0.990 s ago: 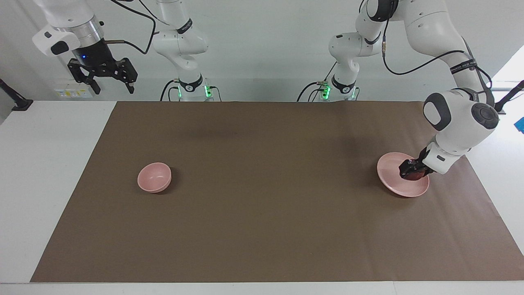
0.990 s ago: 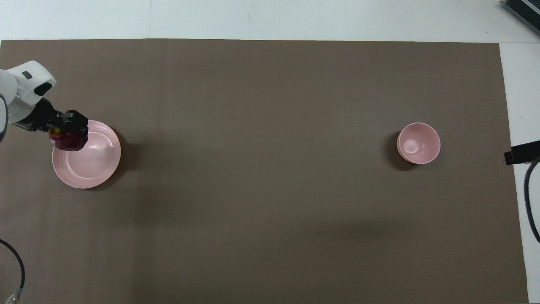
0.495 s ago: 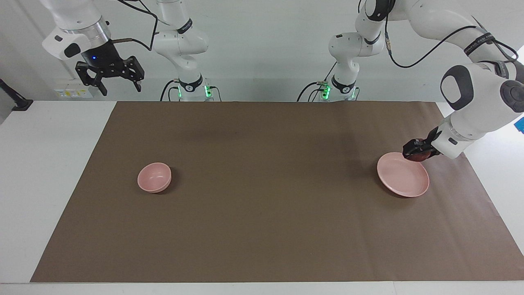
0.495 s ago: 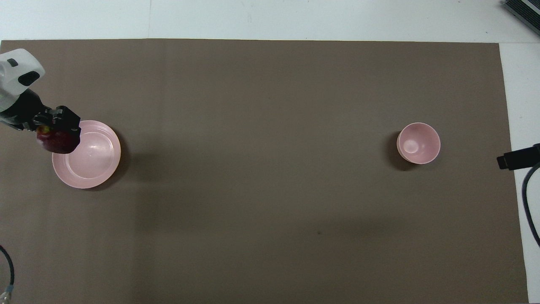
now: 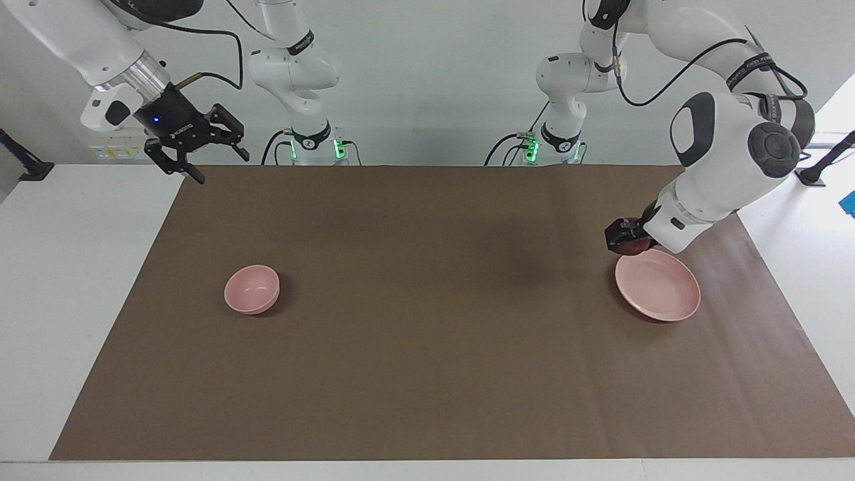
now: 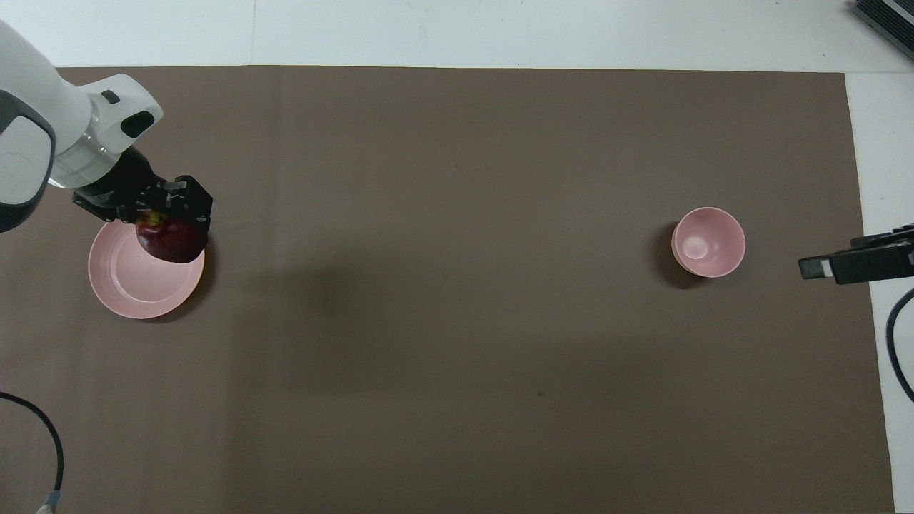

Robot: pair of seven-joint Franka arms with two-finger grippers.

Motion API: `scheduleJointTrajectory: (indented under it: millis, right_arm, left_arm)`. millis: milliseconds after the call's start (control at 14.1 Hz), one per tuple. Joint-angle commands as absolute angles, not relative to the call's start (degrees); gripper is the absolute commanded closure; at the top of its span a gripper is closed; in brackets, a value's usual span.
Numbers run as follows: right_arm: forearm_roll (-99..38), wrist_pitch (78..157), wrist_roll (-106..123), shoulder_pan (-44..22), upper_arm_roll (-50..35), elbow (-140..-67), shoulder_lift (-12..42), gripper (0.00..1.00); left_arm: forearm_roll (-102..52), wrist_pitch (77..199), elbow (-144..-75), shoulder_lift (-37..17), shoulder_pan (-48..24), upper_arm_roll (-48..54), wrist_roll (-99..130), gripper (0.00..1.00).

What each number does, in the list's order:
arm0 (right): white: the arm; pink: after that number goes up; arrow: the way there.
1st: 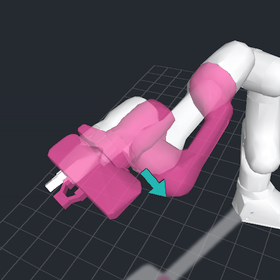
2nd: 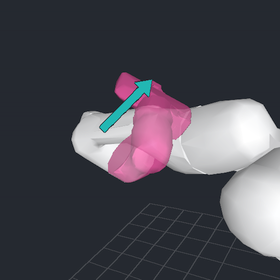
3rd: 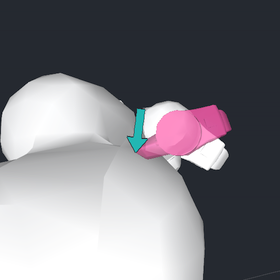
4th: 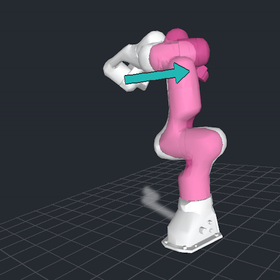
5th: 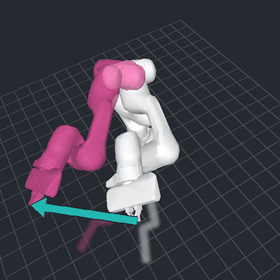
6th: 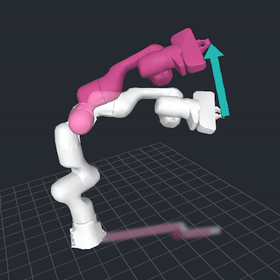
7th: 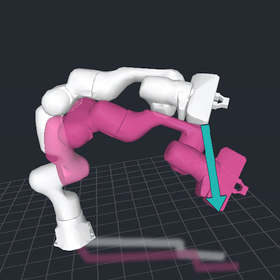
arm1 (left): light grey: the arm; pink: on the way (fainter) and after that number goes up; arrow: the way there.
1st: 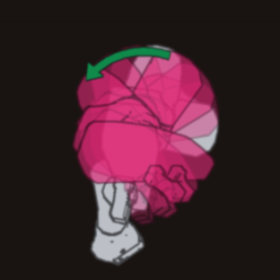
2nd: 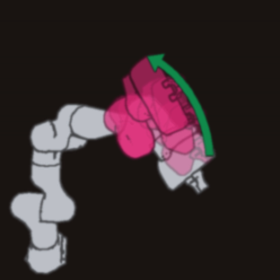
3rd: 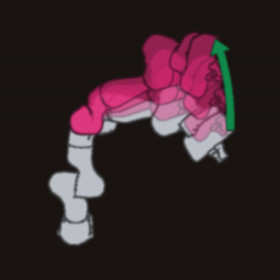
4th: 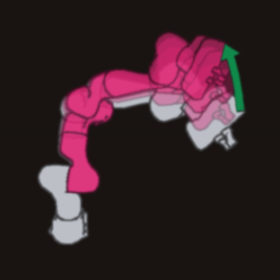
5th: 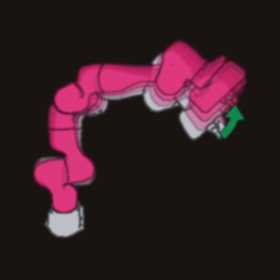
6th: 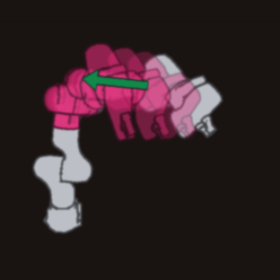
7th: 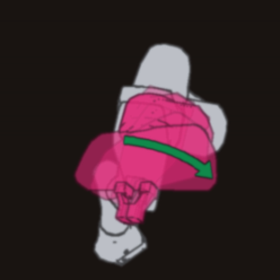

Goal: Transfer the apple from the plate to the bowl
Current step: 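Lift the apple with the left gripper while the right gripper advances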

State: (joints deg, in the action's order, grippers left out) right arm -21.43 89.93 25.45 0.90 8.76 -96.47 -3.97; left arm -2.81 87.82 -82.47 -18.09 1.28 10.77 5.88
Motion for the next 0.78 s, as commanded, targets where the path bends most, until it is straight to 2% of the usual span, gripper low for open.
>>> scheduleJointTrajectory:
  millis: [0, 283, 707]
  right_arm:
    - [-27.3, 92.9, 27.0, 1.8, 8.3, -100.5, -5.4, 0.0]
    - [-35.0, 98.5, 30.6, 3.2, 8.3, -105.4, -5.1, 0.0]
    - [-36.8, 102.7, 30.8, 2.7, 8.3, -107.4, -5.3, 0.0]
  left_arm:
    - [-3.9, 86.3, -81.3, -18.1, 0.4, 11.9, 7.1, 1.0]
    - [-10.6, 86.1, -82.1, -16.6, 0.4, 13.2, 8.3, 1.0]
    - [-18.7, 85.8, -83.3, -16.2, -1.0, 13.4, 19.6, 1.0]
